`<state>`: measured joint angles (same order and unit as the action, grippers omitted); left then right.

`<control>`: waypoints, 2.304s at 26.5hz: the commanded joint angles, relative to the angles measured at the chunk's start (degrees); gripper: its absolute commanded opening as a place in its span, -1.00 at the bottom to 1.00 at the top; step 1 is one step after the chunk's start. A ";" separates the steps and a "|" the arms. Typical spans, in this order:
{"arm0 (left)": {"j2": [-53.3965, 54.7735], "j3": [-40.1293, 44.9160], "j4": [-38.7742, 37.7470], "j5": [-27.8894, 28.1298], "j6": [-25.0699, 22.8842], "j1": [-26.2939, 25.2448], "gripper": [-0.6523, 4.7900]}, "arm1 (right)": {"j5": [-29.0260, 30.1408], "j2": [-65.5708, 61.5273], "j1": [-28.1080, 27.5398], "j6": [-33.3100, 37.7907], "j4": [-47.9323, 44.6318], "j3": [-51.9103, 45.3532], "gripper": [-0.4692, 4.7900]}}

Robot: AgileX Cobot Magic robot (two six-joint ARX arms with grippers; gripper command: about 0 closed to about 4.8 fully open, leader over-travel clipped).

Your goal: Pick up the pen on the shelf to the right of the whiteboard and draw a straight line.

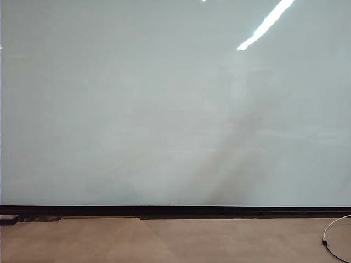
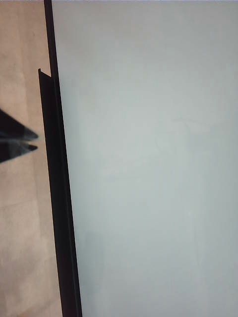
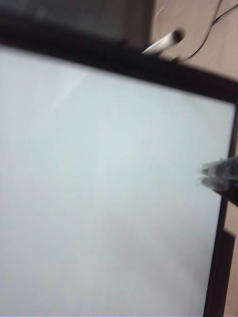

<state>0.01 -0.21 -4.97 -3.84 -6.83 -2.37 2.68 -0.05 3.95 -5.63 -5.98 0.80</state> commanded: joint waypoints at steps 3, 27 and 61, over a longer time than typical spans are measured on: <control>0.00 -0.20 0.74 -0.02 -0.04 0.02 -0.78 | -9.27 -2.27 -1.64 0.52 3.69 9.90 -0.58; 0.00 -0.20 0.76 -0.02 -0.04 0.02 -0.78 | 36.70 -87.41 -35.50 0.17 -60.39 21.55 0.78; 0.00 -0.20 0.74 -0.02 -0.04 0.02 -0.78 | 37.51 -113.31 -34.77 6.05 -75.14 35.15 0.73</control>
<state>0.01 -0.21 -4.97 -3.84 -6.83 -2.37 40.14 -113.58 -30.96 0.19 -80.09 35.38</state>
